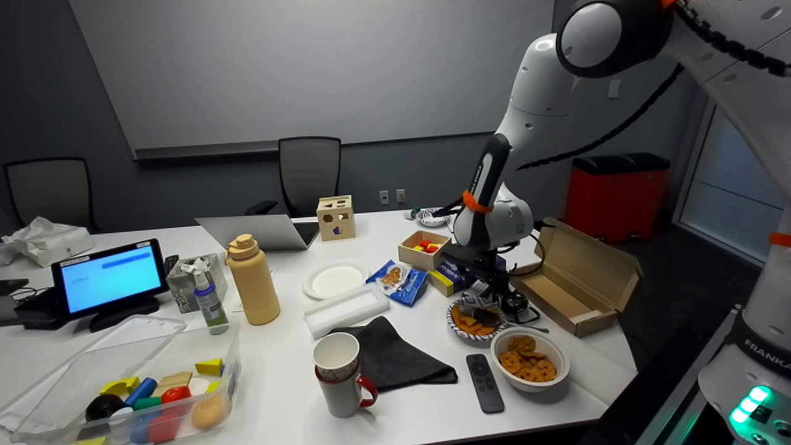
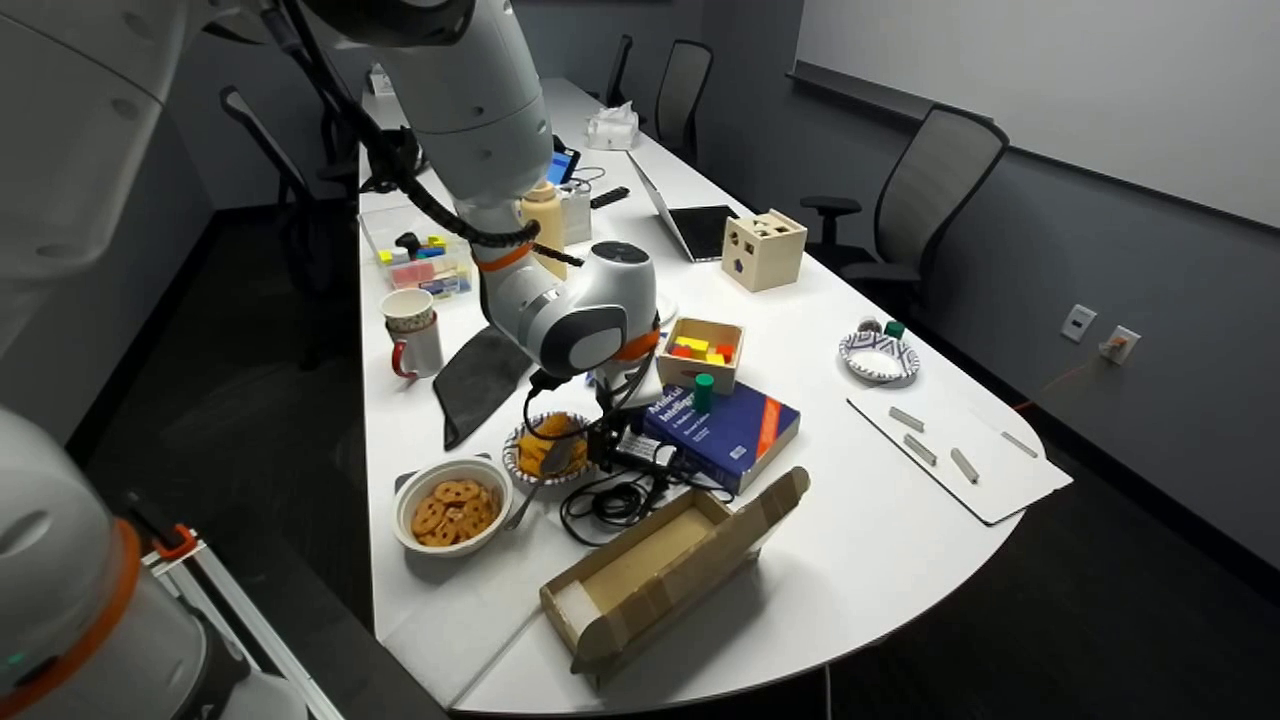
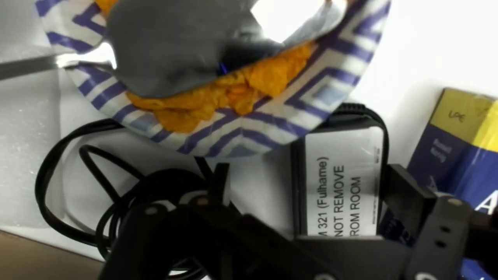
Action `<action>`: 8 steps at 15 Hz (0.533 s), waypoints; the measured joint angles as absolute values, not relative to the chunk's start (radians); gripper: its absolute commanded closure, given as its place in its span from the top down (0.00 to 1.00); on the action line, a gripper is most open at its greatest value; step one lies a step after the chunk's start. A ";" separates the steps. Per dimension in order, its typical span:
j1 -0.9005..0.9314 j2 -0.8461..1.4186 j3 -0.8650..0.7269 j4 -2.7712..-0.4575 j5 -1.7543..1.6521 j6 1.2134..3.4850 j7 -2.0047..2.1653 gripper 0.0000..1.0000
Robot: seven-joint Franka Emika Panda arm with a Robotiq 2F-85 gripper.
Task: Put the black cable inside the brown box.
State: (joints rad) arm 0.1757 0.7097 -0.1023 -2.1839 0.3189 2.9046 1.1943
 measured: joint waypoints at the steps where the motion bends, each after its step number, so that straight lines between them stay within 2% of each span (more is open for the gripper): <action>1: 0.176 0.711 -0.105 -2.181 0.319 2.905 1.194 1.00; 8: 0.176 0.718 -0.115 -2.166 0.318 2.903 1.194 1.00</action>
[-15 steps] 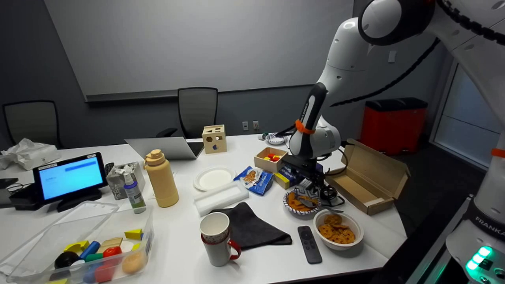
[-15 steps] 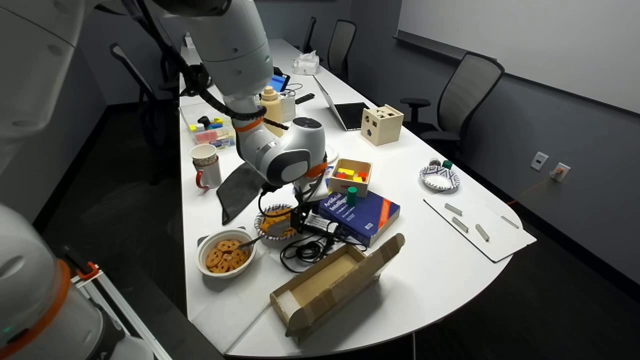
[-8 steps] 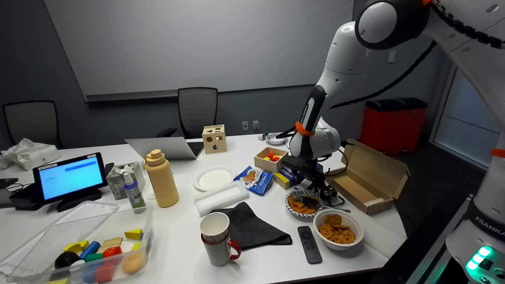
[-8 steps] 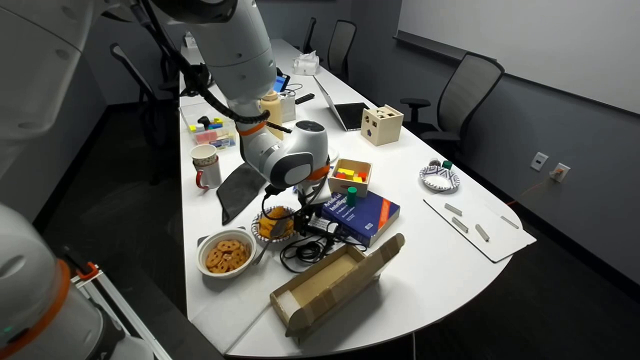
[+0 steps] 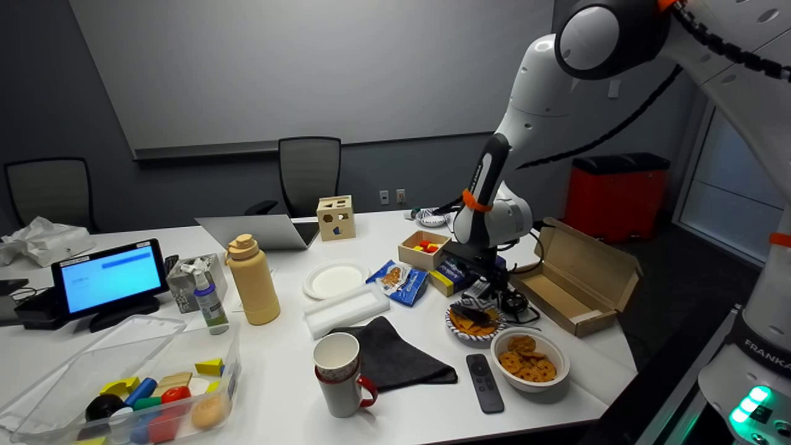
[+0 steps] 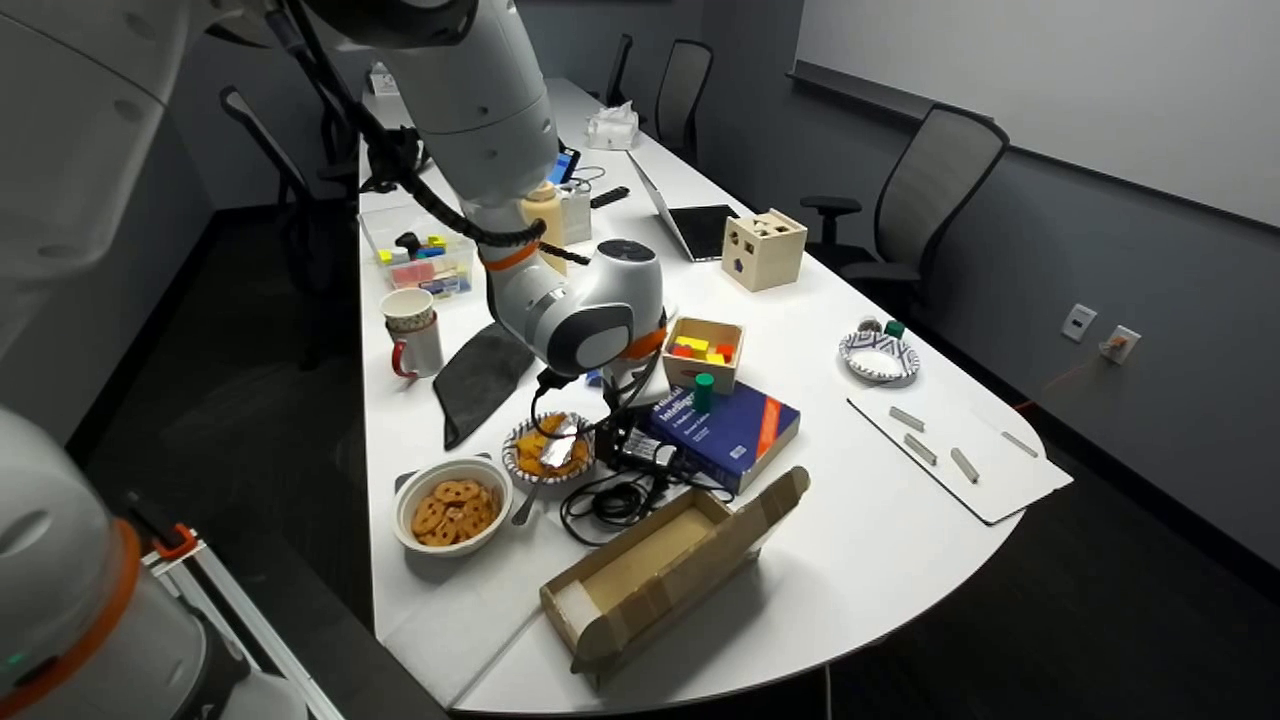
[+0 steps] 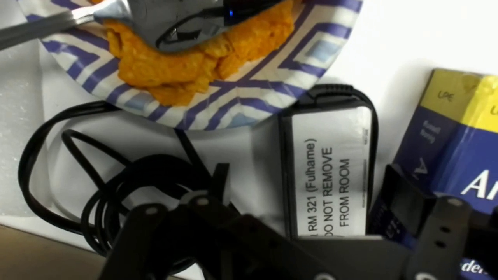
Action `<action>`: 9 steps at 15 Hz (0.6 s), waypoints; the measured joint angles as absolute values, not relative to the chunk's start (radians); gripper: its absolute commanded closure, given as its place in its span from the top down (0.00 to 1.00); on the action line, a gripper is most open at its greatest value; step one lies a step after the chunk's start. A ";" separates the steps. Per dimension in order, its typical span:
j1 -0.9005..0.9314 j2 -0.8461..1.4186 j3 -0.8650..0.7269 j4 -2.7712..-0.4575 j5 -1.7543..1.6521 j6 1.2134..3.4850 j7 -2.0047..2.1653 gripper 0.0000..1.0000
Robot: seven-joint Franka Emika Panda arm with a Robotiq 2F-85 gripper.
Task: Put the black cable inside the brown box.
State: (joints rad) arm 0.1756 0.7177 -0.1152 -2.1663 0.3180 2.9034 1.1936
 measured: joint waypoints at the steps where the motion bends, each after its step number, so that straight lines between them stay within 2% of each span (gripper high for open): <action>1: 0.176 0.724 -0.115 -2.165 0.318 2.903 1.194 1.00; 7: 0.179 0.793 -0.113 -2.123 0.318 2.903 1.194 1.00; 8: 0.182 0.799 -0.115 -2.116 0.318 2.902 1.194 0.75; 9: 0.185 0.800 -0.118 -2.115 0.318 2.900 1.194 0.75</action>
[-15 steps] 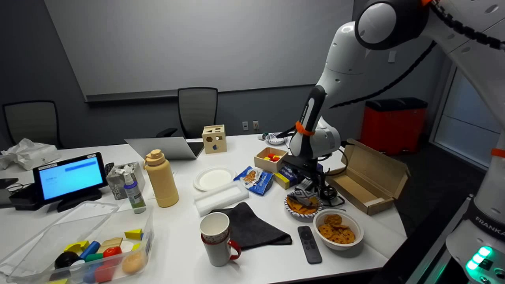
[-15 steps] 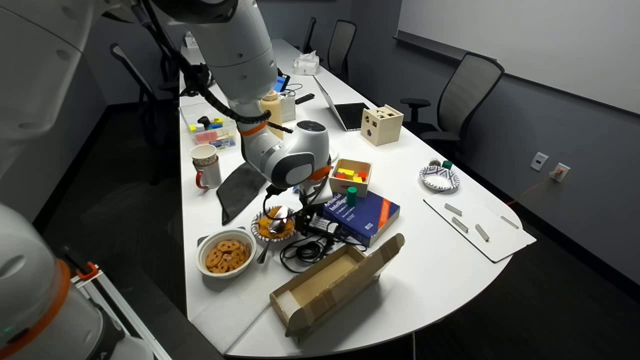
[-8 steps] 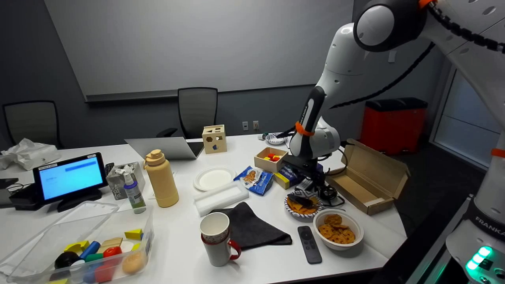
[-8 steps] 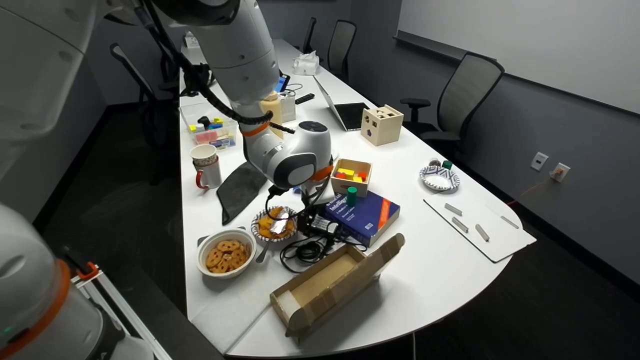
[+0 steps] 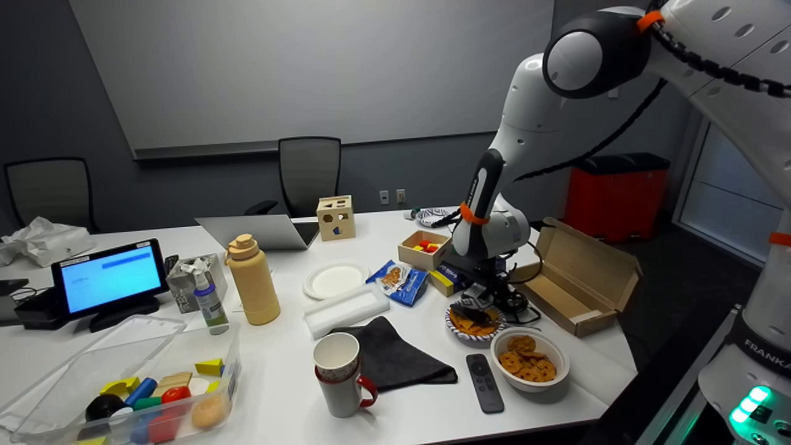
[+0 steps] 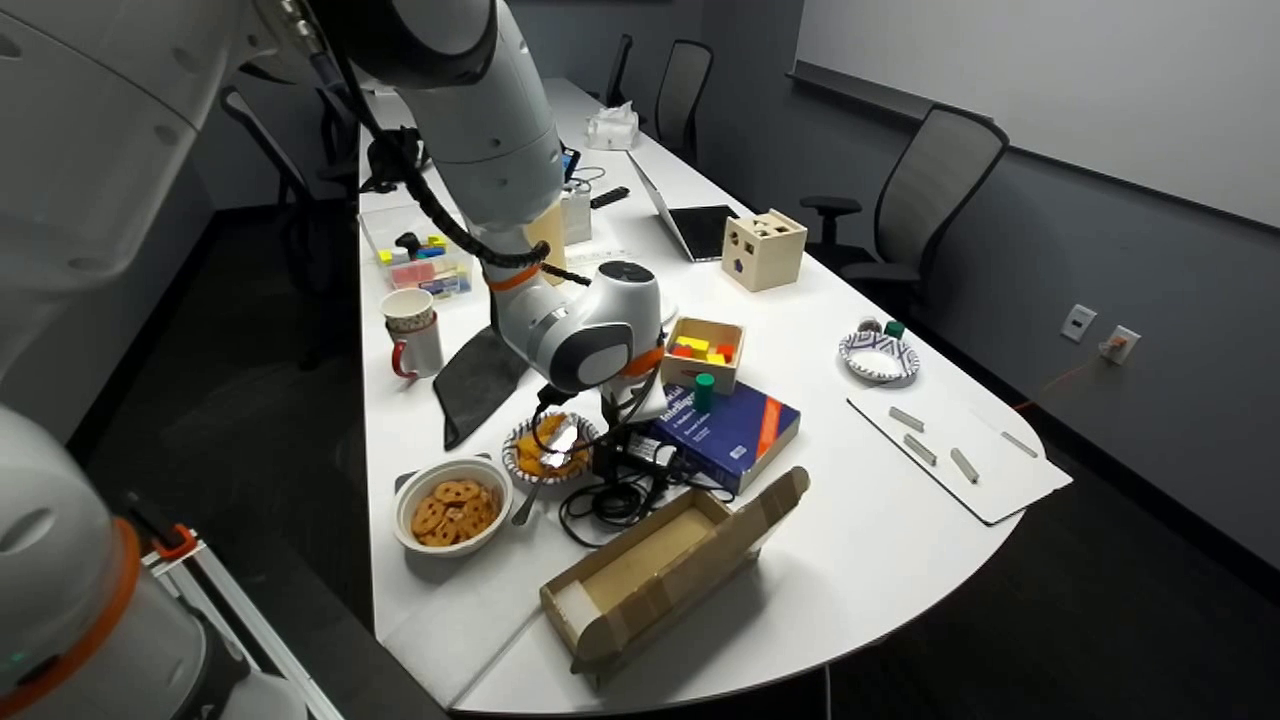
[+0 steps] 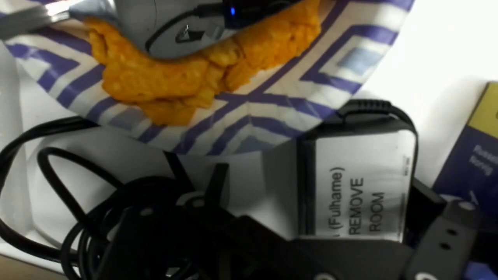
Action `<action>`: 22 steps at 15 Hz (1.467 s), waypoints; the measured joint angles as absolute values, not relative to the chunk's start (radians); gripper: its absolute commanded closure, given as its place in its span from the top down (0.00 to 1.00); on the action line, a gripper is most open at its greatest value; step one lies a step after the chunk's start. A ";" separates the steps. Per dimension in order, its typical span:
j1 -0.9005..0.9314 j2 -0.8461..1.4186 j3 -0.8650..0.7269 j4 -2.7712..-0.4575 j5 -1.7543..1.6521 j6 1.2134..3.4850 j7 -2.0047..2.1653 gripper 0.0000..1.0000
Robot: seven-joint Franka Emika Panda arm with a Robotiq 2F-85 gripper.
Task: Put the black cable inside the brown box.
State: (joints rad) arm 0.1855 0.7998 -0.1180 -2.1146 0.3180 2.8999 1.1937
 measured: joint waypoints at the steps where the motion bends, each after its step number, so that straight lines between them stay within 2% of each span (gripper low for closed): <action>1: 0.190 0.800 -0.121 -2.114 0.318 2.899 1.194 0.67; 3: 0.199 0.797 -0.130 -2.108 0.315 2.899 1.194 0.51; 6: 0.208 0.794 -0.138 -2.095 0.312 2.899 1.194 0.31; 16: 0.242 0.784 -0.170 -2.092 0.296 2.854 1.197 0.27; 22: 0.318 0.745 -0.240 -2.093 0.186 2.652 1.251 0.27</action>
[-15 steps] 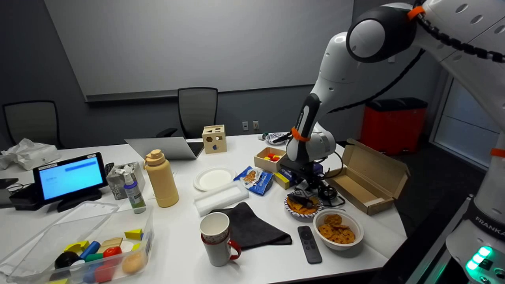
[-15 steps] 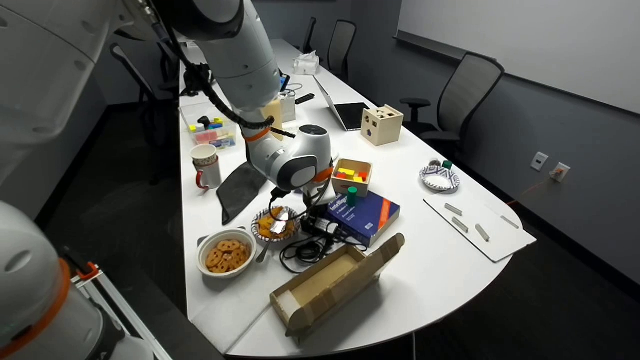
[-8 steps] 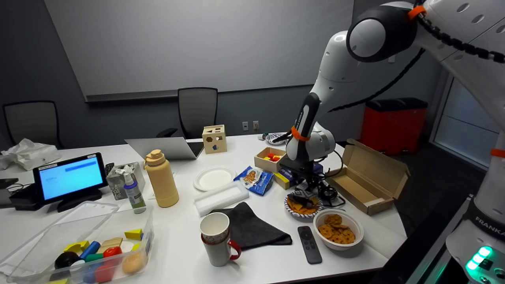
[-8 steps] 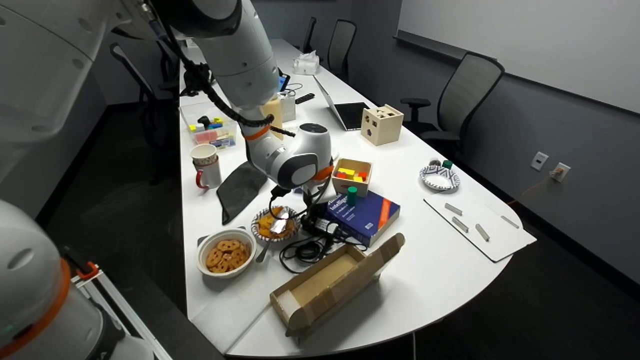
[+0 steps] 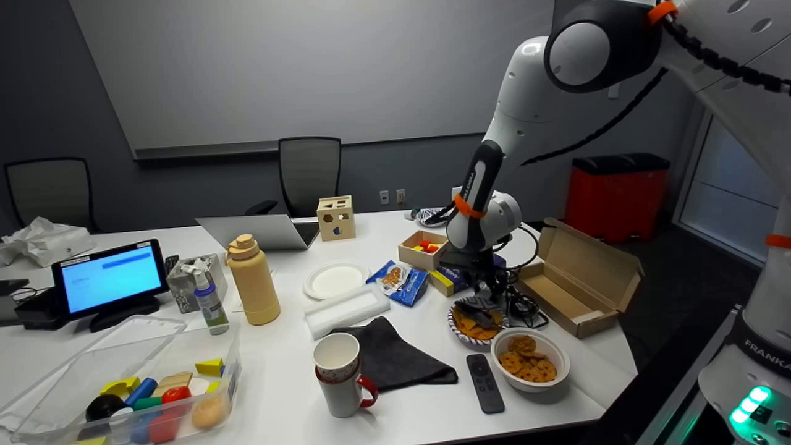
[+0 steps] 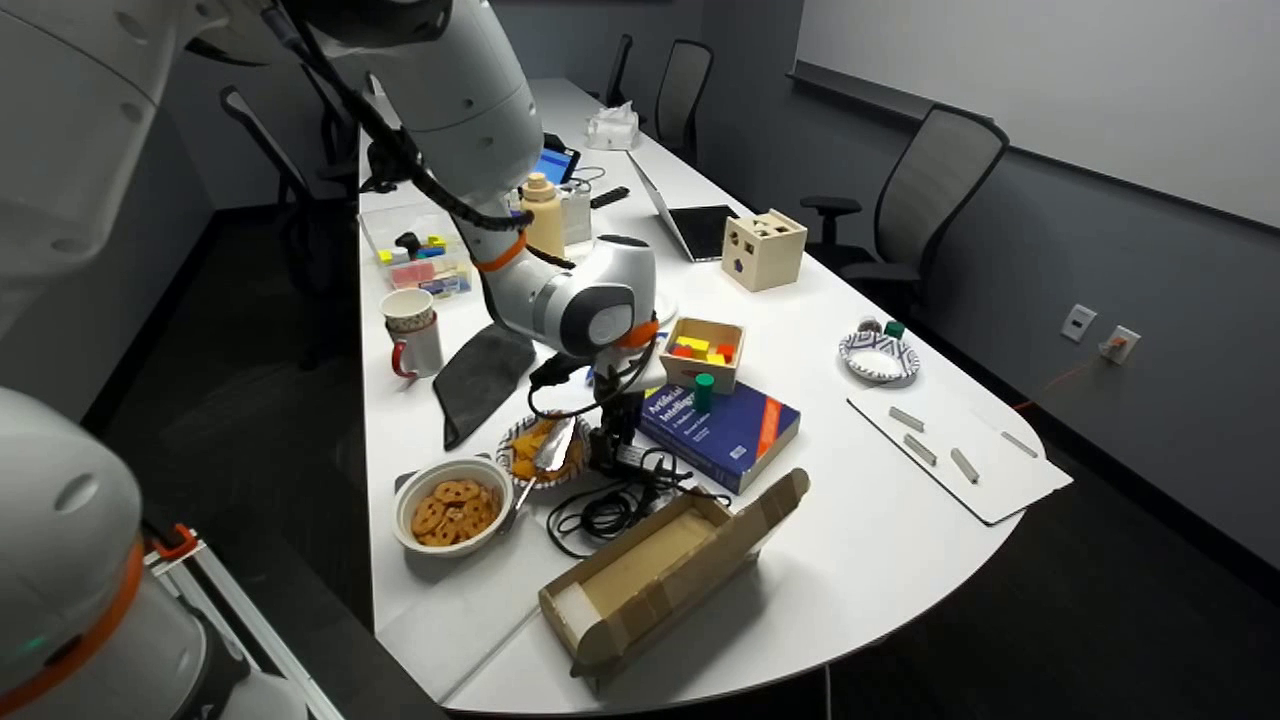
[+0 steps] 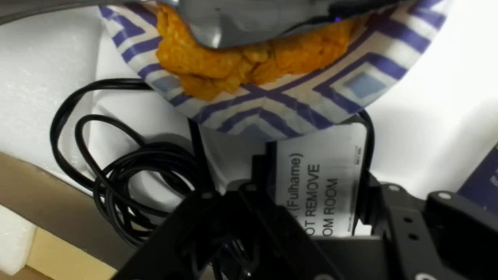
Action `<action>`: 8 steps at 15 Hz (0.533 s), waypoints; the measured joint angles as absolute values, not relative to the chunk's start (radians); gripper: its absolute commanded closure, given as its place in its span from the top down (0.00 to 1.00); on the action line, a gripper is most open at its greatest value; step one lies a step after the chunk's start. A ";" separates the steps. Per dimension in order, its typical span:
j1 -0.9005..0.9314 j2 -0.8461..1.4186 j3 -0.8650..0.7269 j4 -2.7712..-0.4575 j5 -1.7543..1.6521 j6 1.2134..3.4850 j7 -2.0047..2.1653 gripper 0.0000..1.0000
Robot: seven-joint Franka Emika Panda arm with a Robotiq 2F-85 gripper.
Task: Put the black cable inside the brown box.
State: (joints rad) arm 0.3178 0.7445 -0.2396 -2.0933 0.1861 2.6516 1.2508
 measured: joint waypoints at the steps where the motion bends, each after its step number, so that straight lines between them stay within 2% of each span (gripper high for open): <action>1: 0.327 0.732 -0.246 -2.093 0.161 2.623 1.264 0.27; 8: 0.389 0.610 -0.310 -2.074 -0.094 2.442 1.414 0.27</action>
